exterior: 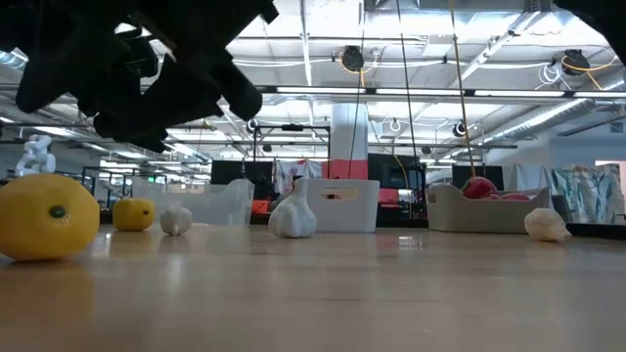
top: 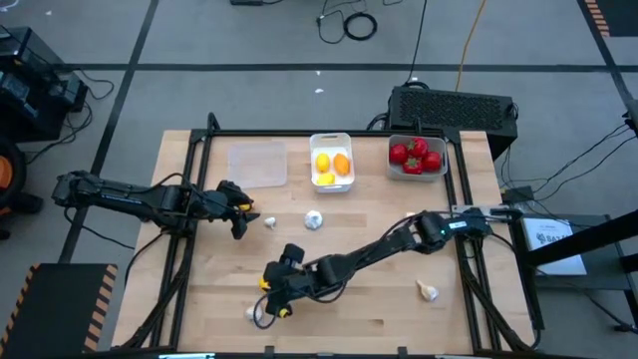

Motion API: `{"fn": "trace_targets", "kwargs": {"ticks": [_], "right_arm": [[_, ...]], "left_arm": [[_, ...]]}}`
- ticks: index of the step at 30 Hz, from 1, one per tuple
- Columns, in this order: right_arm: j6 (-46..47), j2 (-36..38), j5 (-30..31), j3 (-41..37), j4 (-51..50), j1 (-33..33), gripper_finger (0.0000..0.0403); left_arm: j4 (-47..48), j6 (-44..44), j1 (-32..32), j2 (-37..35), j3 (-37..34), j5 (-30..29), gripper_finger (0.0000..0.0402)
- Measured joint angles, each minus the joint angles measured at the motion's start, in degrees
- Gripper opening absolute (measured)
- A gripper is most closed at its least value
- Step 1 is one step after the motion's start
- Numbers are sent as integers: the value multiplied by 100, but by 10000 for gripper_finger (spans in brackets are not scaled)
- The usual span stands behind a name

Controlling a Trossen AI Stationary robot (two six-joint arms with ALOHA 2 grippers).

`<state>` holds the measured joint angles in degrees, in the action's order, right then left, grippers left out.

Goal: Sort produce into baskets
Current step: Put the yellow lemon into the white bin

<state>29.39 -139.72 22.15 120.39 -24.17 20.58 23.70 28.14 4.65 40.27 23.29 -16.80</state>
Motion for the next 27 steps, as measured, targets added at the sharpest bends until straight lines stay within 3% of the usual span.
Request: {"fn": "trace_targets", "kwargs": {"ticks": [27], "right_arm": [[125, 35, 4, 5, 337, 59, 271]], "left_arm": [[0, 4, 1, 0, 2, 2, 255]]}}
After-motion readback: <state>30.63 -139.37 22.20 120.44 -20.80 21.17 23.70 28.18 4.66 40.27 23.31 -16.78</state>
